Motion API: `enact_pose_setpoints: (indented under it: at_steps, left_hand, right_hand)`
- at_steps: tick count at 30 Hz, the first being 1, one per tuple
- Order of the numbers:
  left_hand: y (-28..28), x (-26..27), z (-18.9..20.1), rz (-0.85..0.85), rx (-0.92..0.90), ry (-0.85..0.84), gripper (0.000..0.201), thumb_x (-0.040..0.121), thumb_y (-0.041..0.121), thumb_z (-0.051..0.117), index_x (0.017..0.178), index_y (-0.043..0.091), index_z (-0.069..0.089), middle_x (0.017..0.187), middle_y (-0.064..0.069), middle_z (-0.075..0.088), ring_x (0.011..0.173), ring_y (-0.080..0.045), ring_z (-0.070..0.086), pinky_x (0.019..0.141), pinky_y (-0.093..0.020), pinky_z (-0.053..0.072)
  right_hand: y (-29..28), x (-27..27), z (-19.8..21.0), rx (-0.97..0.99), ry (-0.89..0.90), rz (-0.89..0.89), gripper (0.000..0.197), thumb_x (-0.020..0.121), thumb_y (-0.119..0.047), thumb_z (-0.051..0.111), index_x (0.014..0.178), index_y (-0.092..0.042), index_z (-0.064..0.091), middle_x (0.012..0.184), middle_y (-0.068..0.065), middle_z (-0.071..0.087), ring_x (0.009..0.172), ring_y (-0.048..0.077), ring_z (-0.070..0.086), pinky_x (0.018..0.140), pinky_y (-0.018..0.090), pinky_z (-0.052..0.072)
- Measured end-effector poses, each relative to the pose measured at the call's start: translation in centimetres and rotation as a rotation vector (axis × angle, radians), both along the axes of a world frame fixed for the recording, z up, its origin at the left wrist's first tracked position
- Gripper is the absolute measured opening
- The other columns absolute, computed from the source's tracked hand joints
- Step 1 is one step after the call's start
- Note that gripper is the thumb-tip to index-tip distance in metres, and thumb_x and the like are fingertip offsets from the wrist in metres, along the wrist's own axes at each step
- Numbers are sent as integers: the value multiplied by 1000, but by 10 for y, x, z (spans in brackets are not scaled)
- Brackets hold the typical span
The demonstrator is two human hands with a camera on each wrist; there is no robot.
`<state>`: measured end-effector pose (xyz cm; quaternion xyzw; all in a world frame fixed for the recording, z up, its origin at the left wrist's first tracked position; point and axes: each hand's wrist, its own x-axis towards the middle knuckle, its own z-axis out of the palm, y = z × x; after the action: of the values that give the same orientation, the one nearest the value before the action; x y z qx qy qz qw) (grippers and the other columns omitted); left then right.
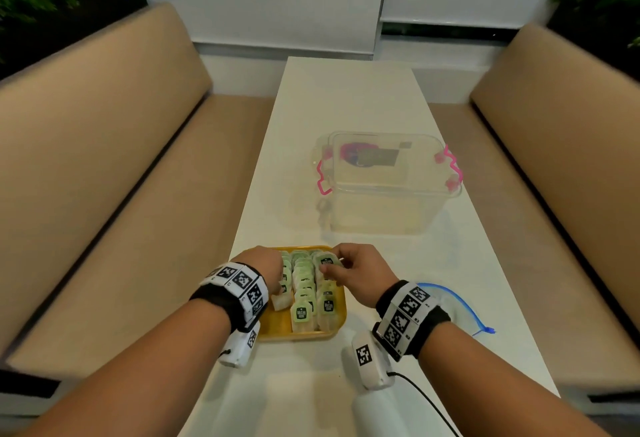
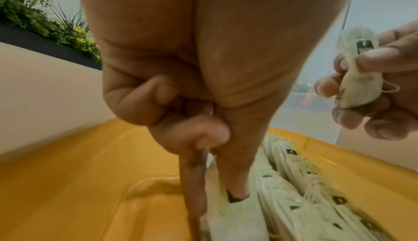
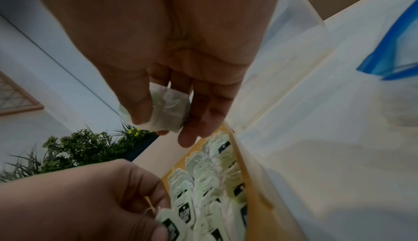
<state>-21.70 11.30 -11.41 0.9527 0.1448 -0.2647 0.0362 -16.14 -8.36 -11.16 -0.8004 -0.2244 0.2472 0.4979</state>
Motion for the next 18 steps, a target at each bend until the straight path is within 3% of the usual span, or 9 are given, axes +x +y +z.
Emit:
enact_pose_setpoints:
  at_steps: [3, 5, 7, 10, 13, 15, 18]
  left_hand:
    - [-2, 7, -2, 48, 20, -42, 24, 81, 36, 75, 92, 15, 71, 88, -3, 71, 80, -22, 68, 74, -33, 57]
    - [-4, 9, -4, 68, 29, -44, 24, 79, 37, 77, 87, 15, 70, 83, -2, 70, 76, -21, 68, 71, -32, 57]
    - [-3, 10, -7, 72, 38, -40, 25, 78, 38, 77, 84, 15, 70, 80, -2, 69, 73, -21, 67, 69, -31, 56]
    - [-1, 13, -7, 70, 37, -36, 29, 76, 41, 78, 88, 15, 71, 83, -2, 70, 75, -22, 67, 73, -32, 58]
    - [1, 12, -5, 63, 26, -37, 33, 74, 44, 80, 90, 16, 70, 84, -2, 70, 75, -22, 67, 75, -34, 58]
    - [3, 11, -1, 65, 9, -54, 37, 72, 48, 80, 90, 18, 68, 85, -1, 69, 77, -22, 66, 75, -34, 57]
    - [9, 6, 10, 65, -143, -192, 38, 72, 53, 78, 95, 25, 65, 92, 6, 67, 85, -16, 63, 77, -31, 52]
  right_hand:
    - [-1, -3, -1, 30, 59, -51, 7, 86, -20, 74, 84, -14, 75, 79, 8, 75, 75, 23, 72, 69, 36, 59]
    - [-3, -7, 1, 46, 85, -63, 12, 88, -22, 71, 85, -11, 75, 73, 4, 74, 65, 24, 71, 56, 29, 53]
    - [-4, -10, 1, 41, 90, -65, 19, 91, -26, 68, 83, -11, 74, 65, -5, 71, 51, 19, 65, 50, 22, 47]
    - [-1, -11, -4, 17, 35, -77, 24, 95, -30, 62, 77, -16, 69, 57, -9, 63, 47, 8, 56, 55, 22, 44]
    - [3, -10, -7, 40, 24, -106, 15, 95, -28, 62, 82, -22, 68, 71, -9, 64, 52, -3, 55, 59, 20, 43]
    - [5, -12, -6, 108, 72, -104, 14, 95, -23, 62, 83, -20, 69, 70, -7, 63, 46, -3, 52, 50, 17, 41]
    - [10, -12, -4, 177, 125, -140, 10, 93, -14, 65, 84, -15, 67, 67, -2, 61, 43, 6, 50, 42, 22, 40]
